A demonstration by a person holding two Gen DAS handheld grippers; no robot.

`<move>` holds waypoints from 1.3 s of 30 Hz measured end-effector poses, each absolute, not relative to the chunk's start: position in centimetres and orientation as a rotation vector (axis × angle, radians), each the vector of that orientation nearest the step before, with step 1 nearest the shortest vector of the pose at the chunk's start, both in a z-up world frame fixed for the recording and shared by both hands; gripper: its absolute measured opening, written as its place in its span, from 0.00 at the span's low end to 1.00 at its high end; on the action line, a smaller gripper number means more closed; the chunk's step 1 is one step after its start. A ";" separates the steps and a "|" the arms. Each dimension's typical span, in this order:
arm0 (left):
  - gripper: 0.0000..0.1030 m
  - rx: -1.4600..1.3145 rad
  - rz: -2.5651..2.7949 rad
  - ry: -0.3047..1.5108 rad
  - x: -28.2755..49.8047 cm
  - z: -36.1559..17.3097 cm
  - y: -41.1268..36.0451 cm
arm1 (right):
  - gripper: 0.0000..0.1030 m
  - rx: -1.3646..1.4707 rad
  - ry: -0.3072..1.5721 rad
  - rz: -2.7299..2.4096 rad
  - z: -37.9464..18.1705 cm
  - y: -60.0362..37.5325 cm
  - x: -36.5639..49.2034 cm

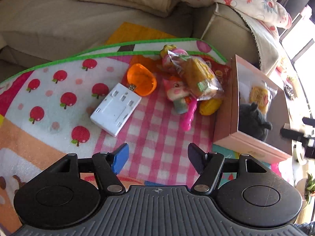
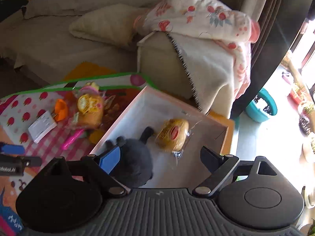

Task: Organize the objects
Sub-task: 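Place the bread bun into the pink box and open the right gripper, then grasp the second wrapped bread bun with the left gripper, then grasp the white plastic card item with the right gripper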

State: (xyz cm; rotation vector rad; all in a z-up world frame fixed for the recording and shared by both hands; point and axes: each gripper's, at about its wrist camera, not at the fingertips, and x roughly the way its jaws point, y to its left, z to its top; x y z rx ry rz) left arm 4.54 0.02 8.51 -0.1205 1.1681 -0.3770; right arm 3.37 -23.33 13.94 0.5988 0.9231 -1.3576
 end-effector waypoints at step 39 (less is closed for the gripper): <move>0.54 -0.106 -0.250 1.267 -0.4 7.3 8.4 | 0.97 0.899 1.030 -1.199 5.0 -19.4 16.9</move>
